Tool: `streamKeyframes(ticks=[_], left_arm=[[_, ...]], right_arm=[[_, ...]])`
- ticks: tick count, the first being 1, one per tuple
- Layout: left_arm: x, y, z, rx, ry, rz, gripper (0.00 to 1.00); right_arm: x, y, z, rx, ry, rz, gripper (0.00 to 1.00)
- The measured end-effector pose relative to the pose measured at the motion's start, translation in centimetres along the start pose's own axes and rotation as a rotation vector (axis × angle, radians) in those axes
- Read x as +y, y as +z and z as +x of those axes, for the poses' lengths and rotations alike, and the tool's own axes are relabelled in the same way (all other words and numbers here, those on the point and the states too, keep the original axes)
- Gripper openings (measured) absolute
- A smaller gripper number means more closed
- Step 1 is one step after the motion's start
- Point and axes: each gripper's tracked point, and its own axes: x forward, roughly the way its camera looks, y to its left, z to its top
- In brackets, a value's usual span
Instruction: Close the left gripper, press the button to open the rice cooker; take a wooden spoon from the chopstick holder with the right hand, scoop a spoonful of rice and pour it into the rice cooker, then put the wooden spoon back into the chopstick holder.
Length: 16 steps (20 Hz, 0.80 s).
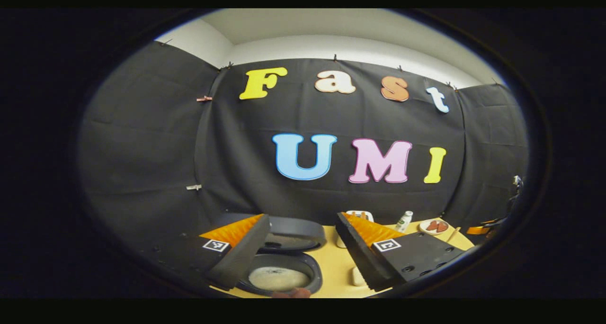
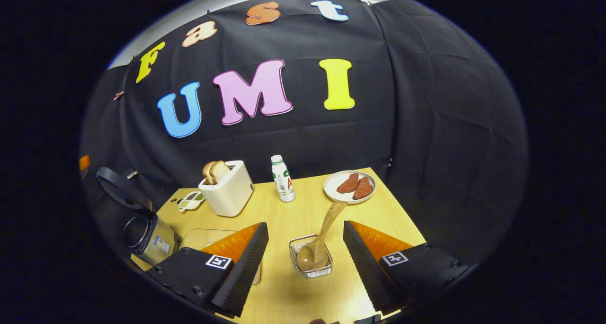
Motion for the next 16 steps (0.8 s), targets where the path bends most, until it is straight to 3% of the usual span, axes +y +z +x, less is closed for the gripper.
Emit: streamKeyframes(ticks=[5, 8, 16], left_arm=[[4.3, 1.8, 4.3, -0.018, 0.040, 0.002, 0.92], [5.4, 1.5, 6.7, -0.005, 0.031, 0.004, 0.95], [5.9, -4.2, 10.4, 0.208, -0.004, 0.005, 0.95]], right_arm=[[1.9, 1.3, -1.7, -0.030, 0.012, -0.029, 0.99], [2.2, 1.9, -2.4, -0.043, 0.000, -0.059, 0.98], [3.8, 3.2, -3.6, -0.087, -0.021, -0.095, 0.99]])
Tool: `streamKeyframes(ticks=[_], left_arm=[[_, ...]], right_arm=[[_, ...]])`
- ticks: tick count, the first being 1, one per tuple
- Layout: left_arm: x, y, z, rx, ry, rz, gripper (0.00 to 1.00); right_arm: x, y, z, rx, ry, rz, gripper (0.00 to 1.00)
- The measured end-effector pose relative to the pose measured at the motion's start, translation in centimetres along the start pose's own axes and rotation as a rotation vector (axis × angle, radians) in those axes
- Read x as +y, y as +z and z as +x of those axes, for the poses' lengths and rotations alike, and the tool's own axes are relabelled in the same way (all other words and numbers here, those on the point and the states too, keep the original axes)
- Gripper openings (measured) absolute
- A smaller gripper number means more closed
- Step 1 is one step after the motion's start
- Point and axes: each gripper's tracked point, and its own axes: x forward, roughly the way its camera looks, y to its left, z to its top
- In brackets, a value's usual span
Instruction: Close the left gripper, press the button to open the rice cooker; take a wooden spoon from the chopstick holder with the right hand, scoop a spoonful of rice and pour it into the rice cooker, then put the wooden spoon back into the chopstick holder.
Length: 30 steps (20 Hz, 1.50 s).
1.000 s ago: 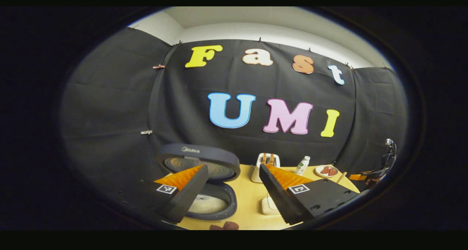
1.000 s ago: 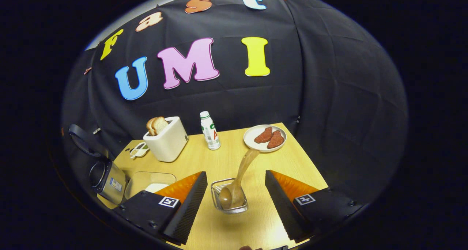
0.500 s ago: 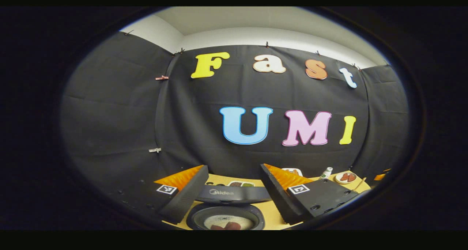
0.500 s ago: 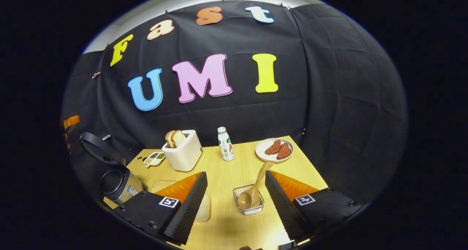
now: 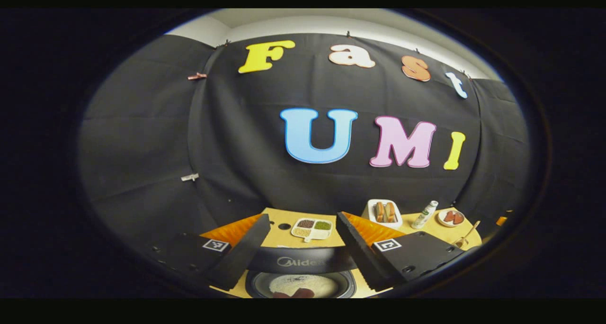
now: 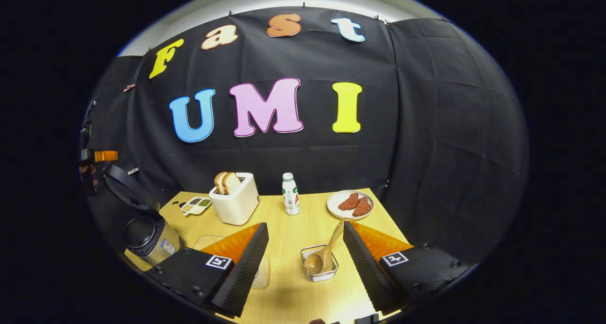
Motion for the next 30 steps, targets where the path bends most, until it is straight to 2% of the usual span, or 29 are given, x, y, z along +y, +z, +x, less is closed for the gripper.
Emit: streamKeyframes(ticks=[3, 6, 14, 22, 24, 30], left_arm=[[-0.1, -1.1, -1.0, 0.012, 0.010, 0.057, 0.97], [0.1, -2.9, -3.3, 0.019, 0.012, 0.035, 0.97], [-0.4, -11.7, -8.6, 0.086, 0.046, 0.031, 0.97], [-1.0, -16.0, -10.4, 0.080, 0.013, 0.023, 0.99], [-0.9, -17.0, -10.4, 0.098, 0.018, 0.023, 0.96], [-1.1, -20.6, -10.8, 0.167, 0.041, 0.030, 1.00]], right_arm=[[0.6, -0.2, 0.0, 0.008, 0.013, -0.006, 0.98], [1.4, 0.2, 0.1, 0.009, 0.031, -0.022, 0.98], [4.1, 2.4, 0.0, -0.030, 0.103, -0.103, 0.98], [6.2, 3.0, -0.6, -0.048, 0.156, -0.161, 0.97], [6.2, 3.0, -0.8, -0.049, 0.158, -0.159, 0.97], [6.1, 2.8, -1.4, -0.051, 0.159, -0.166, 0.98]])
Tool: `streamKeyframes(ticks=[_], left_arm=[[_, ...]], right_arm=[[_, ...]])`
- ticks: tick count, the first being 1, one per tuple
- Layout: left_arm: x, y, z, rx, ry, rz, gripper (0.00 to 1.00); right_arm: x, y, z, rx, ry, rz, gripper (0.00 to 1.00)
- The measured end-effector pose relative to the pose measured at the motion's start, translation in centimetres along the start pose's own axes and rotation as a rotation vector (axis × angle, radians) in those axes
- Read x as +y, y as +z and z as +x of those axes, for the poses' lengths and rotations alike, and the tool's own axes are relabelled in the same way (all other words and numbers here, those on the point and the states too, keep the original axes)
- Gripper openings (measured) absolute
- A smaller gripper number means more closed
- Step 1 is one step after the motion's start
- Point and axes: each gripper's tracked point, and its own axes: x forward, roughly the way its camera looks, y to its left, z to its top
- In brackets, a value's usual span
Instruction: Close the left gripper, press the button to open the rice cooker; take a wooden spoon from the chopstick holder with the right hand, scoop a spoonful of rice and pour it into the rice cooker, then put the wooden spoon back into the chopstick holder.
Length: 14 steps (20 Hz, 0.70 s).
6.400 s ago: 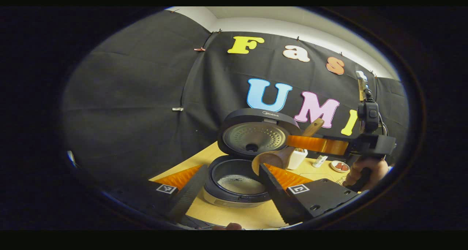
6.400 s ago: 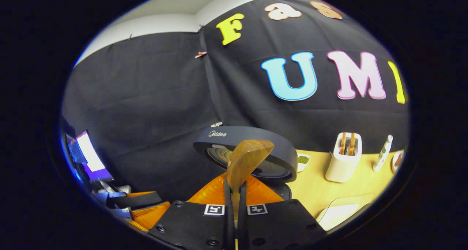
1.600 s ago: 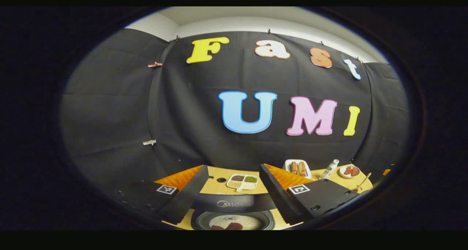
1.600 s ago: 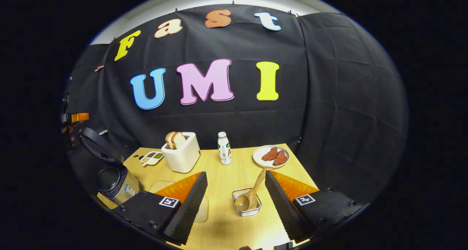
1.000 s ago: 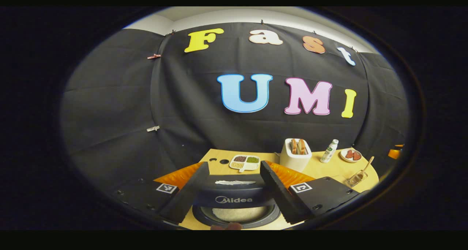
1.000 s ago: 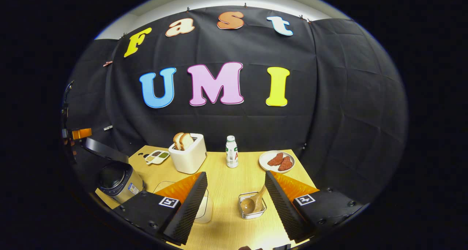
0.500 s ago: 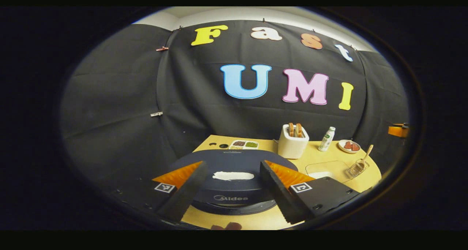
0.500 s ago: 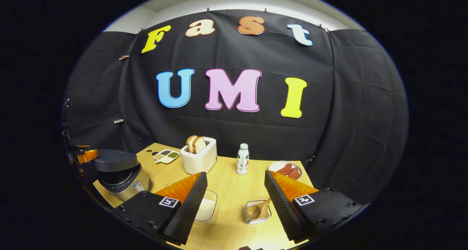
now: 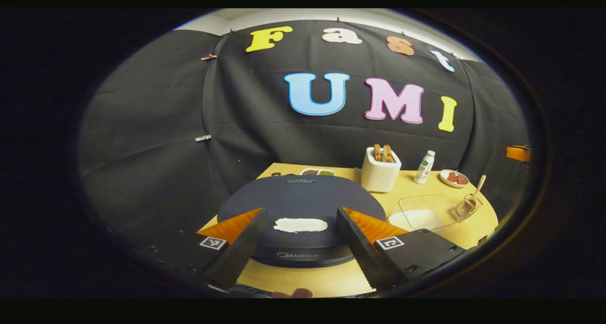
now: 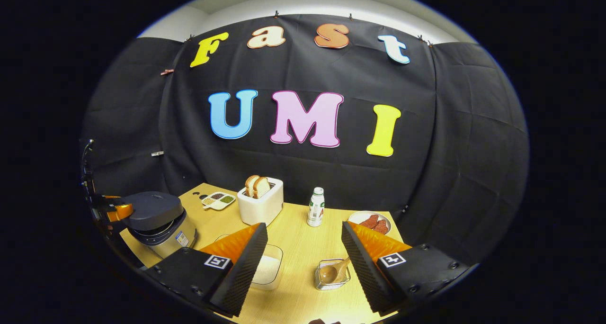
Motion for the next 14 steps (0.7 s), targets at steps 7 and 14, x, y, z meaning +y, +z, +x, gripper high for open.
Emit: streamKeyframes(ticks=[7, 14], left_arm=[[-0.2, -2.9, -0.4, 0.061, 0.012, -0.013, 0.99], [-0.4, -4.0, -0.2, 0.073, 0.028, -0.015, 1.00]], right_arm=[[0.2, -0.2, -0.3, 0.004, 0.000, 0.002, 0.98], [0.4, -0.3, -0.1, 0.010, 0.005, 0.000, 0.98]])
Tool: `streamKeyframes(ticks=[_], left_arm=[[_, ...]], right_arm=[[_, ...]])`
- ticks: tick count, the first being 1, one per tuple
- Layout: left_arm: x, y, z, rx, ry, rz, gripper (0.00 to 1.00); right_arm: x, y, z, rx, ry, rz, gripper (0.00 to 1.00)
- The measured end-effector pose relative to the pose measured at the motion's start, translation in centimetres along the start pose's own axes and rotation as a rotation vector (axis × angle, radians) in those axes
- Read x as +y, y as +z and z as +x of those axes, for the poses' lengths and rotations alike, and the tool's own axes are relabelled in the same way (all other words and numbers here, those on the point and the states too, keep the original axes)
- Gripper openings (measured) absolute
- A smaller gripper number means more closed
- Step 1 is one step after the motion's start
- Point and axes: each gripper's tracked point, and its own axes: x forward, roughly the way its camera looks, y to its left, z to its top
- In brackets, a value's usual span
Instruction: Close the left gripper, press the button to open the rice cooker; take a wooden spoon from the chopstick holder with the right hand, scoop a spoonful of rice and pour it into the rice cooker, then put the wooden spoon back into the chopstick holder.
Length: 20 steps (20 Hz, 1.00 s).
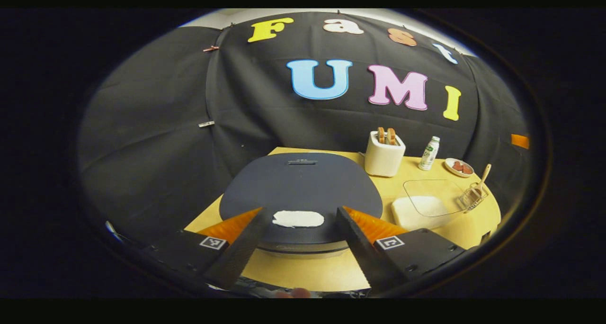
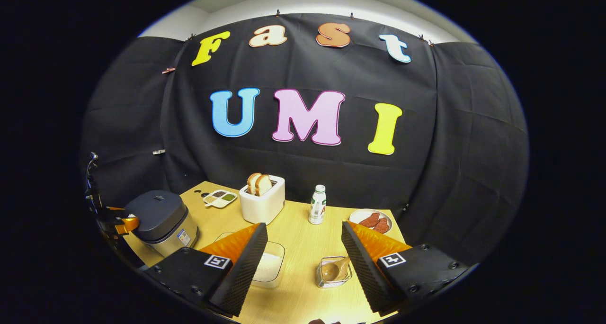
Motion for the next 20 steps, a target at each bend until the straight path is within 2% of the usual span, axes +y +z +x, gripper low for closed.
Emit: streamKeyframes(ticks=[3, 4, 10, 18, 19, 20], left_arm=[[0.0, -0.4, 0.1, 0.003, -0.004, 0.009, 1.00], [-0.1, -1.3, 0.3, 0.037, -0.009, 0.007, 1.00], [-0.1, -0.9, 0.2, 0.006, -0.025, 0.026, 1.00], [1.1, 1.1, 0.4, 0.002, 0.021, 0.007, 0.96], [1.4, 1.6, 0.4, -0.006, 0.027, -0.004, 0.99], [1.4, 2.3, 0.3, -0.013, 0.028, -0.017, 0.96]], right_arm=[[0.2, -0.1, 0.2, 0.004, 0.003, -0.007, 0.98], [0.4, -0.2, 0.3, 0.006, 0.005, -0.008, 0.98], [1.1, 0.0, 1.3, 0.007, 0.019, -0.012, 0.98], [0.9, 0.4, 1.9, -0.004, 0.009, 0.007, 0.98], [1.0, 0.6, 1.8, -0.007, 0.008, 0.015, 0.98], [0.9, 0.7, 1.7, -0.010, 0.007, 0.019, 0.98]])
